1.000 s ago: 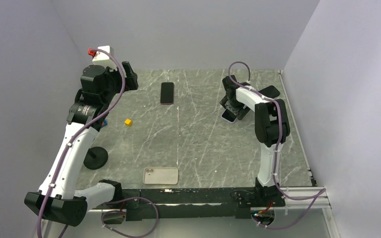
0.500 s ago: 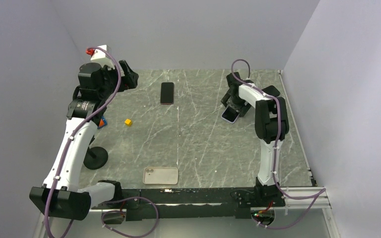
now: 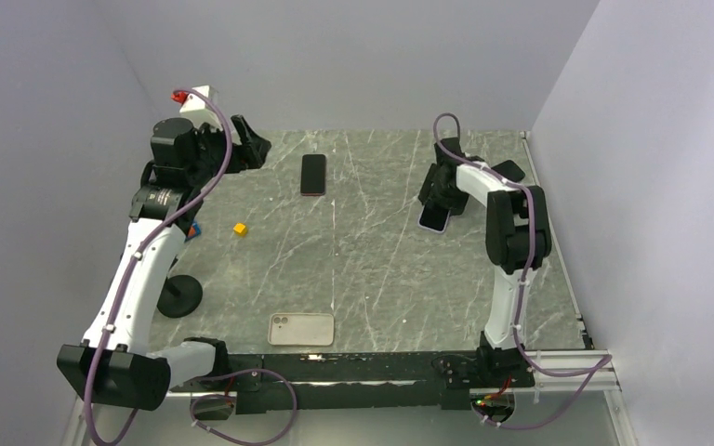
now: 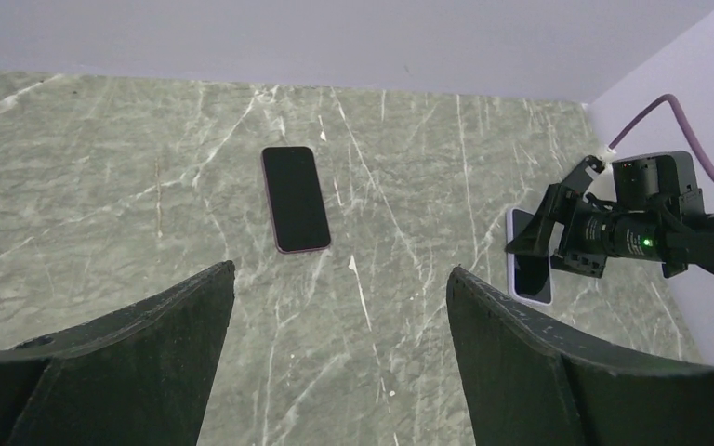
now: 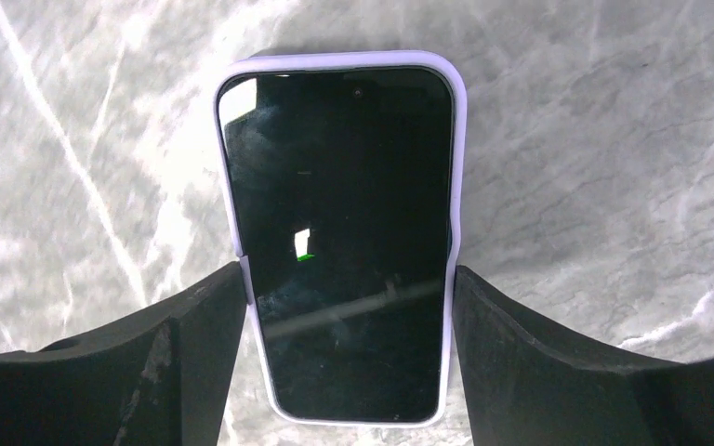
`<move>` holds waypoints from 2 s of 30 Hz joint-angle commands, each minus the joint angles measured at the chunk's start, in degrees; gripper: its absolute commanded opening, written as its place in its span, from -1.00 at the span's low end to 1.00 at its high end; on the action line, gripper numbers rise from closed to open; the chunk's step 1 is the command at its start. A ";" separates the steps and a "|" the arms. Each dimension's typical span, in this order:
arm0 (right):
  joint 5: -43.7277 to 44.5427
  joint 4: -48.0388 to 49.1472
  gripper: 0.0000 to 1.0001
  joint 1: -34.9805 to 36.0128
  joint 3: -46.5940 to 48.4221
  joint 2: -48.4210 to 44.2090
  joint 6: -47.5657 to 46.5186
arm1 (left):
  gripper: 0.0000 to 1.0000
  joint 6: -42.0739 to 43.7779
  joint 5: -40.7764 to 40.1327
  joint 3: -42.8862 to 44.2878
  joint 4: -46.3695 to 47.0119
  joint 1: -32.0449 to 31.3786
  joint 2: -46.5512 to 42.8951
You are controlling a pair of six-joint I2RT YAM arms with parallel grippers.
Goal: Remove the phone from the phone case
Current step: Pick up the phone at the center of the board, then adjust the phone.
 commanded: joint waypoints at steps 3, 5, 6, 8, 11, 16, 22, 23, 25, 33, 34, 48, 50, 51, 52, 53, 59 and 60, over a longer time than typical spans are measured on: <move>-13.00 22.13 -0.74 2.34 -18.39 -17.88 -12.75 | 0.75 -1.08 9.73 0.11 4.87 -1.35 2.62; -13.31 29.34 -1.00 4.57 -24.74 -24.37 -16.24 | 0.73 -3.07 16.01 0.73 5.95 -1.54 5.78; -13.98 30.84 -1.00 5.24 -27.01 -26.95 -17.02 | 0.71 -4.40 19.53 0.60 7.35 -1.53 6.74; -17.03 36.67 -1.00 7.78 -31.01 -31.53 -19.00 | 0.67 -7.29 25.25 -0.05 9.97 -1.99 9.58; -20.97 41.21 -1.00 12.34 -35.02 -36.23 -21.61 | 0.58 -11.60 33.43 -1.12 15.42 -3.33 13.37; -18.84 44.73 -1.00 21.39 -37.45 -40.90 -20.93 | 0.43 -12.34 36.13 -1.16 16.22 -7.63 17.91; -15.59 51.33 -1.00 27.53 -38.15 -43.67 -15.02 | 0.19 -11.99 32.71 -2.74 16.16 -11.96 20.37; -14.85 51.70 -1.00 28.45 -37.75 -43.87 -14.71 | 0.17 -12.07 32.44 -3.10 16.48 -12.44 20.75; -12.71 51.86 -1.00 30.28 -37.08 -44.41 -14.58 | 0.10 -11.55 31.06 -3.22 15.57 -13.18 21.24; -10.43 53.66 -1.00 31.89 -37.00 -45.72 -12.88 | -0.02 -10.52 28.28 -3.72 14.83 -14.78 21.28; -10.42 53.88 -1.00 32.00 -37.00 -45.81 -12.72 | -0.03 -10.38 28.17 -3.69 14.68 -14.96 21.39; -7.85 44.10 0.98 32.91 -34.67 -46.31 -12.98 | -1.00 -12.48 38.93 -4.55 23.79 -17.12 22.07; -7.31 39.82 1.00 32.85 -35.24 -47.92 -13.69 | -1.00 -10.45 39.41 -3.91 22.81 -17.10 21.26; -6.67 38.08 1.00 32.89 -35.95 -49.06 -13.67 | -1.00 -8.97 39.56 -3.38 22.07 -17.10 20.86; -7.44 36.50 1.00 32.44 -36.78 -50.35 -13.74 | -1.00 -7.70 39.96 -2.89 21.50 -17.12 20.50; -9.30 35.31 1.00 31.29 -37.53 -51.81 -13.96 | -1.00 -6.54 40.93 -2.43 21.36 -17.10 20.29; -24.57 23.80 0.99 22.37 -35.89 -53.30 -12.66 | -1.00 -6.55 48.05 -1.81 24.94 -17.35 20.41; -27.60 22.66 0.99 21.09 -35.50 -53.24 -12.86 | -1.00 -6.45 48.39 -2.00 25.49 -17.62 20.39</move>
